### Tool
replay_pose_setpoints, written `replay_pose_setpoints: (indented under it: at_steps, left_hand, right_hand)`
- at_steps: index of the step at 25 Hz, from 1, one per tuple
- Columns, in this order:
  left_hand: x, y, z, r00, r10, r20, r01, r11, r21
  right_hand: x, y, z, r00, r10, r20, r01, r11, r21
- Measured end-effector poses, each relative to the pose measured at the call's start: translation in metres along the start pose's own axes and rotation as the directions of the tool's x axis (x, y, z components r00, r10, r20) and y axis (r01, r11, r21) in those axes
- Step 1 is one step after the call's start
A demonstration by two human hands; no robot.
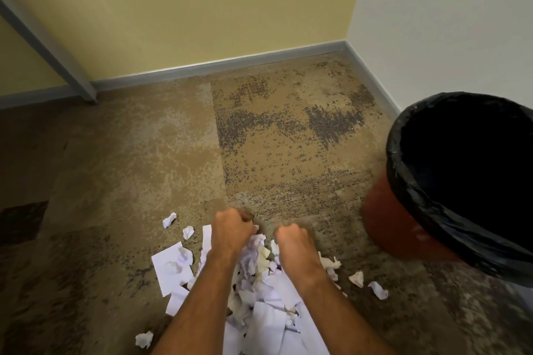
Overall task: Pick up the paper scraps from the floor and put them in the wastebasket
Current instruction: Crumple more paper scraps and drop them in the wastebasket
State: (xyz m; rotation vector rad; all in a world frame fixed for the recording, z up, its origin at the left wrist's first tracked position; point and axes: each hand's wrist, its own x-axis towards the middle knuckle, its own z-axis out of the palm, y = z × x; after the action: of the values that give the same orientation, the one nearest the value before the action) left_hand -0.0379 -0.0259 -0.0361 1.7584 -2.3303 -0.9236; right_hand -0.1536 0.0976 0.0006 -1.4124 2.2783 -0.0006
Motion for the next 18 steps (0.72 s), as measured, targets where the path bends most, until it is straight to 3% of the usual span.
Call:
replay_pose_setpoints:
  at_steps: [3,6,10,14,18]
  left_hand:
    - [-0.009,0.010,-0.006,0.991,0.035,0.126,-0.052,0.989,0.137]
    - [-0.009,0.011,-0.009,0.982,0.085,0.169,-0.126,0.959,0.254]
    - [-0.008,0.008,-0.009,0.980,0.134,0.145,-0.174,0.933,0.314]
    - [-0.008,0.006,-0.007,0.982,0.174,0.079,-0.191,0.917,0.350]
    - [-0.007,0.004,-0.003,0.985,0.174,0.024,-0.172,0.935,0.310]
  right_hand:
    - [-0.019,-0.008,0.004,0.999,0.011,0.045,-0.015,0.996,0.083]
    - [-0.029,-0.019,0.021,0.997,-0.029,0.071,0.032,0.998,-0.047]
    - [-0.042,-0.024,0.035,0.997,-0.035,0.073,0.046,0.988,-0.148]
    - [-0.045,-0.023,0.024,1.000,-0.020,0.001,0.020,0.998,-0.054]
    - [-0.039,-0.014,0.016,0.995,0.096,-0.006,-0.096,0.995,0.006]
